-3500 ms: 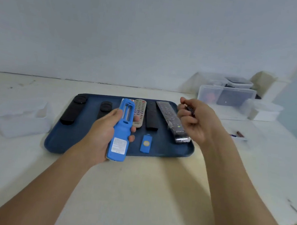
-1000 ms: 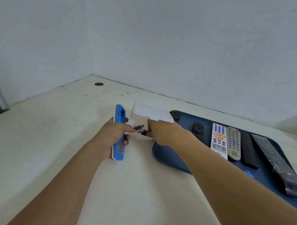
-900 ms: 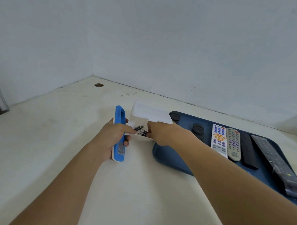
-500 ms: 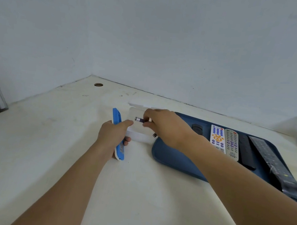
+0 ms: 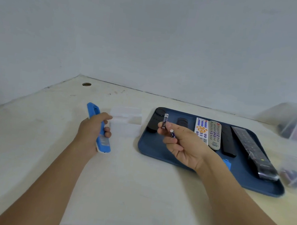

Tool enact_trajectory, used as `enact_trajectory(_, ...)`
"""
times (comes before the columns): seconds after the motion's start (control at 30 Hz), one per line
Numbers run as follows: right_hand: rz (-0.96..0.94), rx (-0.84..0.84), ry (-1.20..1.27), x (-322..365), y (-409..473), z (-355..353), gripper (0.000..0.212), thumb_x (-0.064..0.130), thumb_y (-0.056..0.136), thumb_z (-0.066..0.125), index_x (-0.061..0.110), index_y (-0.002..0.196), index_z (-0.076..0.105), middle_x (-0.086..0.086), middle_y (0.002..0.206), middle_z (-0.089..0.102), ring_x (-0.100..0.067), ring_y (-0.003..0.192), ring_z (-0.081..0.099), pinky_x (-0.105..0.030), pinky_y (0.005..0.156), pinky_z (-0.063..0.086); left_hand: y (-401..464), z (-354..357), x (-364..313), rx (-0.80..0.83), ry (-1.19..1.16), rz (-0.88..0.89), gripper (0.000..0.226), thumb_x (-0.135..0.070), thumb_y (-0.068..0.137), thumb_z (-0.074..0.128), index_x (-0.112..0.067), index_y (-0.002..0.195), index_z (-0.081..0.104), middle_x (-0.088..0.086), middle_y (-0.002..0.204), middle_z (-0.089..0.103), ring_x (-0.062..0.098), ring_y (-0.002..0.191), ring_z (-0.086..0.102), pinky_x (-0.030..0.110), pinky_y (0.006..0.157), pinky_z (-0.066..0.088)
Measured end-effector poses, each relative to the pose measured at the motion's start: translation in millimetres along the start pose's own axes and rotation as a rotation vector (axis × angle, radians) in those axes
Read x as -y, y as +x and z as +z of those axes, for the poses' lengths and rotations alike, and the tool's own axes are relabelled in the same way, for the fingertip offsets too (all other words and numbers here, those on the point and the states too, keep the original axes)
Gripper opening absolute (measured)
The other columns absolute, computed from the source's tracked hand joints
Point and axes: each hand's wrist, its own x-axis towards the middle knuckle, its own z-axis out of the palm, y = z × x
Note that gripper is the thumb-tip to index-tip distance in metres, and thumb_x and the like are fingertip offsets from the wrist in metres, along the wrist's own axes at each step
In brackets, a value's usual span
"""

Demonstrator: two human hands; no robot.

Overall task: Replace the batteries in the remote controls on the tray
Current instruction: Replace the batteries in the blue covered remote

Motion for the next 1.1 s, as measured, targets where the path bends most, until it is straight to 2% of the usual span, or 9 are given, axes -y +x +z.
enact_trajectory(0.13, -0.016, 0.008, 0.036, 16.1, -15.3, -11.2, 0.024, 0.011, 0.103, 0.043, 0.002, 0.103, 0.064, -0.009, 0.085, 0.069, -0.002, 0.041, 0.036, -0.011, 0.031, 0.025, -26.3, 3.7, -11.8, -0.02, -0.066, 0.132, 0.018, -0.006, 0.091, 0.06, -0.016, 0.083, 0.047, 0.0, 0.076, 0.046, 0.009, 0.046, 0.044, 0.021, 0.039, 0.038)
enact_trajectory(0.23, -0.074, -0.013, -0.214, 34.5, -25.5, -21.9, 0.02, 0.011, 0.102, 0.049, 0.001, 0.105, 0.066, -0.012, 0.088, 0.07, -0.004, 0.045, 0.036, -0.012, 0.033, 0.026, -57.9, 36.8, -21.4, 0.173, -0.015, 0.205, 0.011, -0.008, 0.091, 0.064, -0.014, 0.094, 0.055, 0.0, 0.079, 0.056, 0.011, 0.048, 0.047, 0.022, 0.04, 0.04)
enact_trajectory(0.43, -0.085, 0.017, -0.462, 54.0, -46.3, -52.8, 0.015, 0.014, 0.101, 0.053, 0.004, 0.098, 0.064, -0.009, 0.087, 0.068, -0.007, 0.05, 0.032, -0.012, 0.038, 0.023, -93.0, 144.7, 21.8, 0.585, 0.22, -0.081, 0.011, -0.014, 0.089, 0.072, -0.009, 0.091, 0.063, 0.006, 0.07, 0.061, 0.014, 0.054, 0.053, 0.023, 0.047, 0.048)
enact_trajectory(0.6, -0.128, -0.113, -0.605, 61.3, -64.1, -87.3, 0.016, 0.017, 0.096, 0.063, 0.007, 0.095, 0.075, -0.006, 0.083, 0.073, -0.007, 0.051, 0.035, -0.013, 0.045, 0.025, -79.0, 180.0, 61.0, 0.611, 0.23, -0.096, 0.02, -0.006, 0.085, 0.077, -0.006, 0.101, 0.065, 0.009, 0.069, 0.064, 0.018, 0.059, 0.061, 0.036, 0.067, 0.06)
enact_trajectory(0.7, -0.139, -0.2, -0.731, 66.7, -69.4, -91.0, 0.011, 0.019, 0.089, 0.073, 0.008, 0.089, 0.077, -0.003, 0.07, 0.071, -0.01, 0.051, 0.036, -0.016, 0.046, 0.028, -76.7, 182.0, 70.3, 0.611, 0.266, -0.049, 0.022, -0.004, 0.083, 0.077, -0.007, 0.1, 0.064, 0.009, 0.069, 0.064, 0.017, 0.058, 0.062, 0.031, 0.06, 0.057)
enact_trajectory(0.8, -0.175, -0.248, -0.754, 67.5, -67.5, -92.3, 0.025, 0.015, 0.083, 0.079, 0.012, 0.106, 0.071, -0.016, 0.078, 0.072, -0.012, 0.053, 0.041, -0.019, 0.045, 0.032, -73.0, 183.5, 76.1, 0.621, 0.301, -0.072, 0.026, -0.007, 0.082, 0.079, -0.009, 0.102, 0.064, 0.01, 0.071, 0.067, 0.018, 0.059, 0.062, 0.03, 0.06, 0.055)
enact_trajectory(0.87, -0.221, -0.268, -0.737, 66.6, -65.2, -91.8, 0.037, 0.01, 0.082, 0.08, 0.02, 0.115, 0.066, -0.013, 0.073, 0.071, -0.011, 0.05, 0.044, -0.02, 0.043, 0.034, -71.8, 183.6, 78.9, 0.625, 0.287, -0.101, 0.025, -0.01, 0.083, 0.078, -0.009, 0.103, 0.064, 0.008, 0.068, 0.067, 0.018, 0.058, 0.063, 0.029, 0.059, 0.055)
enact_trajectory(1.0, -0.319, -0.266, -0.746, 59.9, -62.6, -85.1, 0.022, 0.004, 0.084, 0.076, 0.014, 0.102, 0.072, -0.012, 0.062, 0.065, -0.009, 0.041, 0.039, -0.02, 0.039, 0.033, -74.1, 183.2, 76.8, 0.605, 0.277, -0.129, 0.018, -0.012, 0.085, 0.077, -0.009, 0.099, 0.066, 0.007, 0.068, 0.064, 0.016, 0.055, 0.059, 0.026, 0.054, 0.054)
enact_trajectory(1.1, -0.36, -0.36, -0.691, 58.4, -60.1, -83.9, 0.018, 0.004, 0.085, 0.076, 0.011, 0.1, 0.071, -0.013, 0.062, 0.066, -0.01, 0.039, 0.041, -0.019, 0.04, 0.033, -77.8, 183.6, 74.0, 0.577, 0.238, -0.228, 0.03, -0.038, 0.09, 0.071, -0.009, 0.098, 0.066, 0.008, 0.067, 0.063, 0.019, 0.053, 0.058, 0.027, 0.049, 0.052)
